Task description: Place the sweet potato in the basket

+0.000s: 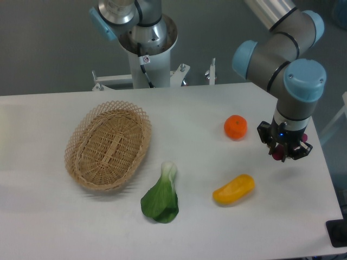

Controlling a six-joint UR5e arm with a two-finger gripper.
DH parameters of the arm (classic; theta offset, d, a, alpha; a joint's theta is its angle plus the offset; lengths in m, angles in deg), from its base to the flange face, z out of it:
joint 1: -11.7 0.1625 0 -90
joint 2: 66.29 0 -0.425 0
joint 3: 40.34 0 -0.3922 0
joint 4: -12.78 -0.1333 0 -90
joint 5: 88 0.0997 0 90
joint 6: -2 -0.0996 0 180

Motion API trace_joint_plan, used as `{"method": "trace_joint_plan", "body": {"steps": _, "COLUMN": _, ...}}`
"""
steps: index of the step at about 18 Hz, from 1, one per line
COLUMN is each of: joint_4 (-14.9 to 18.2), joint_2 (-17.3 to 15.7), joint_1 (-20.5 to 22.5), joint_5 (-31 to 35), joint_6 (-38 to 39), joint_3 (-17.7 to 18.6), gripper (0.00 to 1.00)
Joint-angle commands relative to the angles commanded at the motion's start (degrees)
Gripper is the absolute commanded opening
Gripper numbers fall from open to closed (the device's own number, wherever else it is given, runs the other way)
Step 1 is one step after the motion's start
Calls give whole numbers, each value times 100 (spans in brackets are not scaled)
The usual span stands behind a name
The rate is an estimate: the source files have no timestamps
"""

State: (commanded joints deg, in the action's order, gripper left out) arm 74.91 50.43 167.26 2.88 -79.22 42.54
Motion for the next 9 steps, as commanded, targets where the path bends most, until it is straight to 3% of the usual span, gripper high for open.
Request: {"method": "trace_joint_plan", "body": {"steps": 9, "joint_4": 26, "joint_2": 9, "joint_1": -88, "joint_5": -26, "joint_6": 325, "joint_3": -26, "gripper": 35}}
